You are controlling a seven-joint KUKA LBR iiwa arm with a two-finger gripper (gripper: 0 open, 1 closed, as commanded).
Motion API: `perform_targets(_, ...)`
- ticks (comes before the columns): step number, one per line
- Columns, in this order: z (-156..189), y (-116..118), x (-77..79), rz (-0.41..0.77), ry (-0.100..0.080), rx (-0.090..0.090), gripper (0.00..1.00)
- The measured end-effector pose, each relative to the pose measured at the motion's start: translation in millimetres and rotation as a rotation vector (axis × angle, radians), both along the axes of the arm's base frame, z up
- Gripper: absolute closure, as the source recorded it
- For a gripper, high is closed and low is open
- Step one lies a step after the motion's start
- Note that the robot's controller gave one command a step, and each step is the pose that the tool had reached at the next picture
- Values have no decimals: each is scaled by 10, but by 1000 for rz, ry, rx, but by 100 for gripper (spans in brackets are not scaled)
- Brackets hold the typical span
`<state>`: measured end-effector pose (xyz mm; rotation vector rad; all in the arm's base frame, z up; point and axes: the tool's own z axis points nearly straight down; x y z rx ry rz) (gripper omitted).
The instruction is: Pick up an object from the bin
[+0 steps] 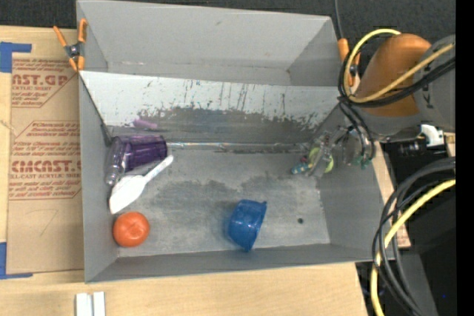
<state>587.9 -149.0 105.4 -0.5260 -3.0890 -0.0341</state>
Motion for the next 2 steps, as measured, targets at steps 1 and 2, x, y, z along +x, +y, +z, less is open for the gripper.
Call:
perform_targets(1,297,-5,14,0,-6,-1,100)
perform_targets(2,464,-3,14,0,-5,-1,100)
